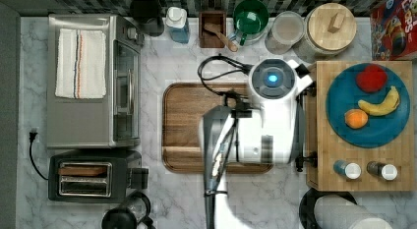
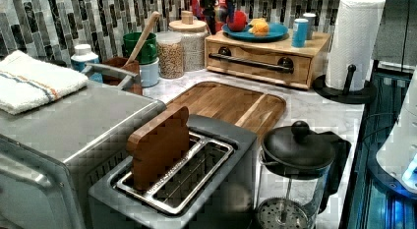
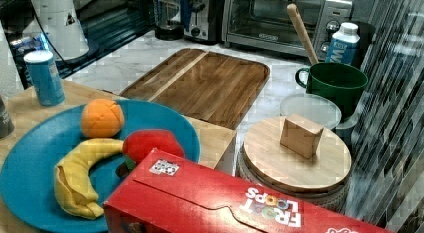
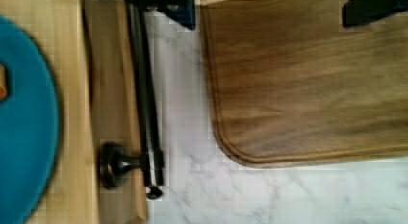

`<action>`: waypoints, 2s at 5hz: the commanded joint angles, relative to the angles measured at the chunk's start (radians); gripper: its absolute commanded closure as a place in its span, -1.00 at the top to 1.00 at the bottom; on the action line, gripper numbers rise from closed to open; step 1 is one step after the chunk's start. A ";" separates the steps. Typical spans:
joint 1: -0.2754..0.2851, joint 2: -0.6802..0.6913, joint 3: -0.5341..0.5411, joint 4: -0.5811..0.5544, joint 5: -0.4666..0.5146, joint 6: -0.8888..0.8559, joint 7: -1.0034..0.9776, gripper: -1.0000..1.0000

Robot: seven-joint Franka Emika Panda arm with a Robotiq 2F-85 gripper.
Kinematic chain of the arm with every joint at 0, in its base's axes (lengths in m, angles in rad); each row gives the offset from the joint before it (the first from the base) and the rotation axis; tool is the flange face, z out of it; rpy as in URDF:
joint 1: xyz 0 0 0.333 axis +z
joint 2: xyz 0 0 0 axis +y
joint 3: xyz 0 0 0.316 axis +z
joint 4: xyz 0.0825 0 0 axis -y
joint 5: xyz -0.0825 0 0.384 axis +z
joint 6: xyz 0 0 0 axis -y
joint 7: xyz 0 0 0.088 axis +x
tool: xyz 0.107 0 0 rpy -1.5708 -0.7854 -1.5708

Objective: Open the drawer.

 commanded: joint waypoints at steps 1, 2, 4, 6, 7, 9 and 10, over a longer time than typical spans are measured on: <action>-0.075 0.004 -0.048 -0.013 -0.039 0.131 -0.163 1.00; -0.094 0.035 -0.030 -0.022 -0.058 0.177 -0.158 1.00; -0.089 0.120 -0.044 -0.039 -0.059 0.256 -0.120 1.00; -0.094 0.159 -0.040 -0.096 -0.063 0.348 -0.040 1.00; -0.102 0.187 -0.042 -0.100 -0.074 0.374 -0.022 1.00; -0.090 0.222 -0.102 -0.144 -0.148 0.524 0.040 1.00; -0.094 0.241 -0.095 -0.113 -0.120 0.502 0.005 1.00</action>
